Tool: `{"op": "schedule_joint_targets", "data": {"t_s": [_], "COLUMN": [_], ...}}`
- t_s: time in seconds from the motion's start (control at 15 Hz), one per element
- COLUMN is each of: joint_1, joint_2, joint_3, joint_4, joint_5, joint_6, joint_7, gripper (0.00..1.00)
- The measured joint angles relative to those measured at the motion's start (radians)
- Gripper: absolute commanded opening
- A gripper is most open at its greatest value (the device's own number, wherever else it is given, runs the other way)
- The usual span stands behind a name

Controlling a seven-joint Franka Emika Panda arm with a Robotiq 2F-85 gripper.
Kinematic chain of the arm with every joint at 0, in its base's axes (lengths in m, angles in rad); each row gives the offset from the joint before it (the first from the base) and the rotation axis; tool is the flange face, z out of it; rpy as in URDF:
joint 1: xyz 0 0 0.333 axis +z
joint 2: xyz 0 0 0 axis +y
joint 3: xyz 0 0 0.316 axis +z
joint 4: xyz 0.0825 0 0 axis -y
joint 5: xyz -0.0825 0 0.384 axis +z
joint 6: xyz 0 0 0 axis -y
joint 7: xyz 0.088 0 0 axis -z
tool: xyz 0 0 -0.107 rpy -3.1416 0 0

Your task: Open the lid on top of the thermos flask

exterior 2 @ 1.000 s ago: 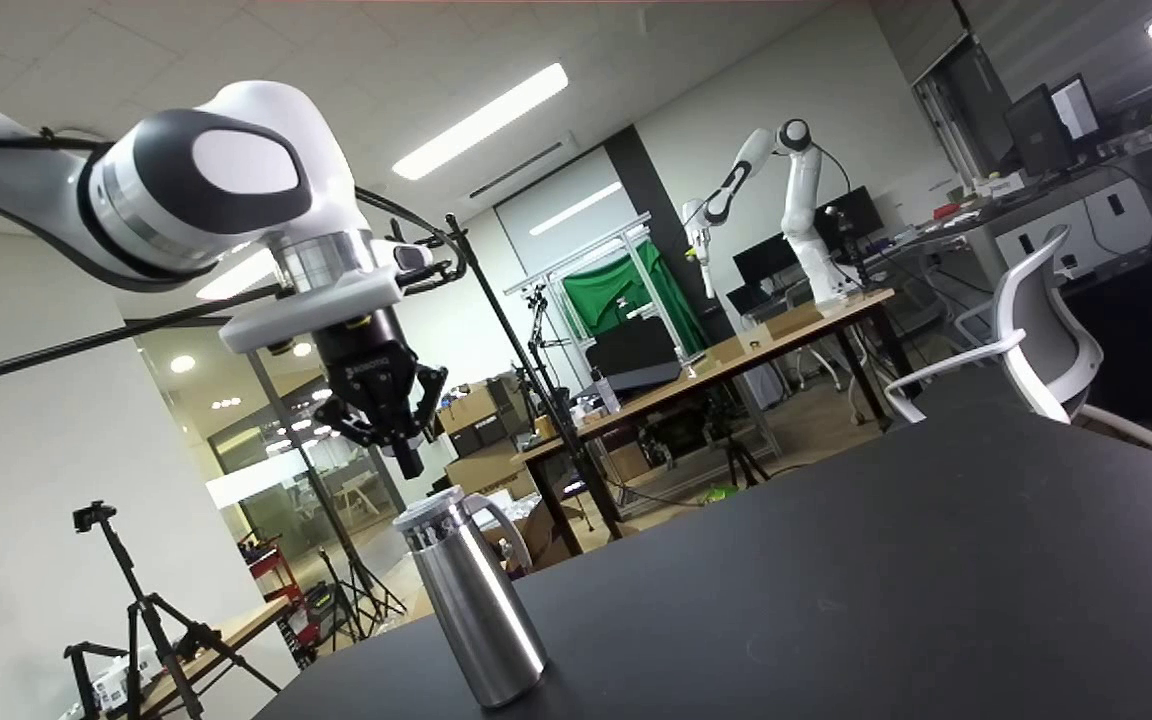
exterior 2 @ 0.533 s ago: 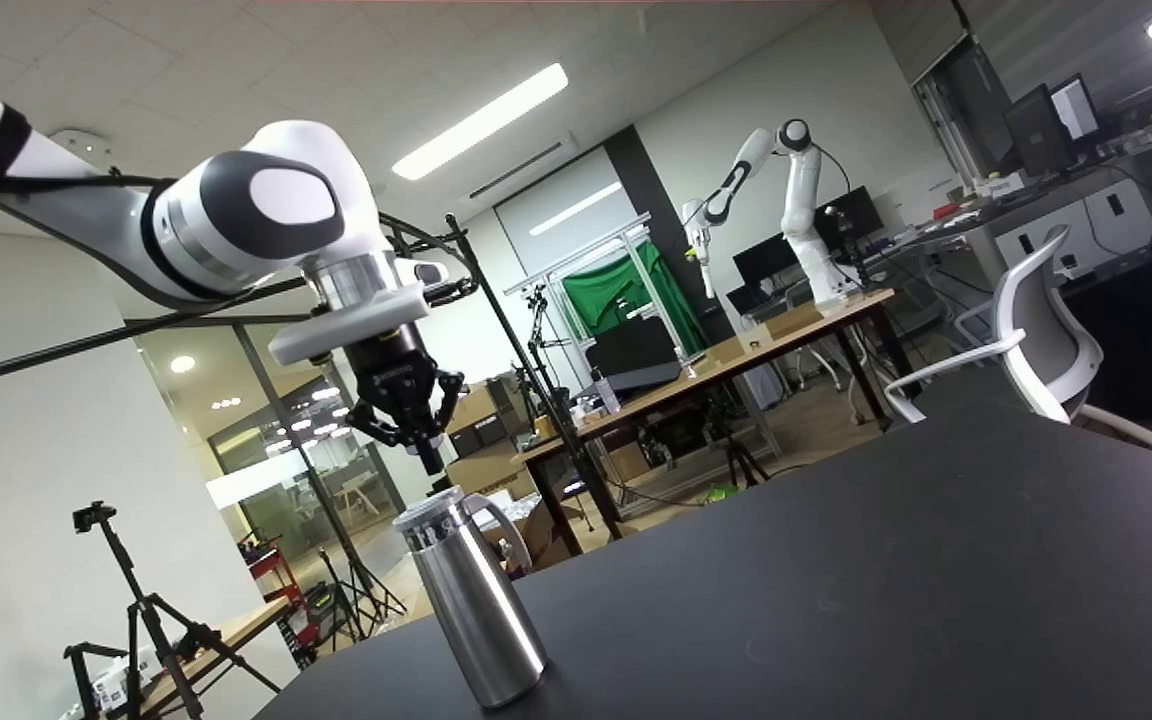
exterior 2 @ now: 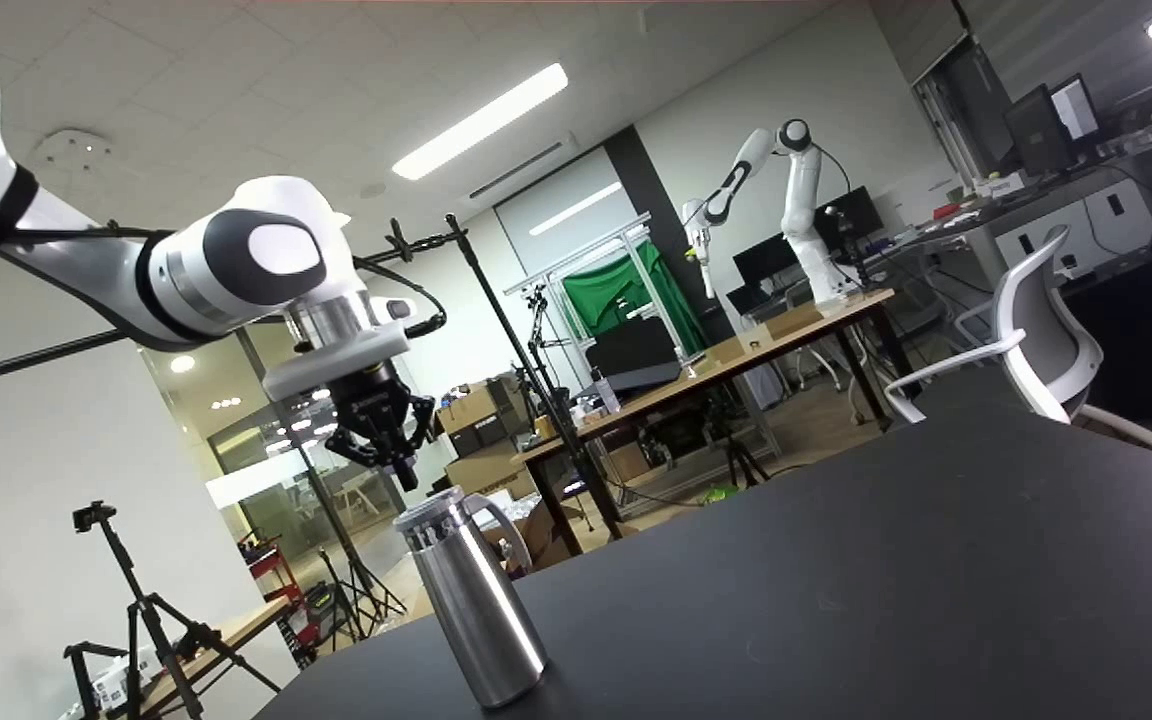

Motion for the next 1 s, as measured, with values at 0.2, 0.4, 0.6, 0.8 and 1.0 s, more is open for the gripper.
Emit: {"op": "schedule_joint_targets", "data": {"t_s": [0.2, 0.4, 0.6, 0.8, 1.0], "joint_1": [0.002, 0.003, 0.004, 0.003, 0.003], "joint_2": [0.003, 0.011, 0.026, 0.045, 0.052], "joint_3": [0.024, 0.037, 0.042, 0.043, 0.044], "joint_4": [0.002, 0.003, 0.003, 0.003, 0.003], "joint_5": [-0.026, -0.058, -0.089, -0.113, -0.118], "joint_6": [0.019, 0.037, 0.057, 0.076, 0.088], "joint_7": [0.0, 0.0, 0.0, 0.0, 0.0], "gripper": [0.0, 0.0, 0.0, 0.0, 0.0]}}
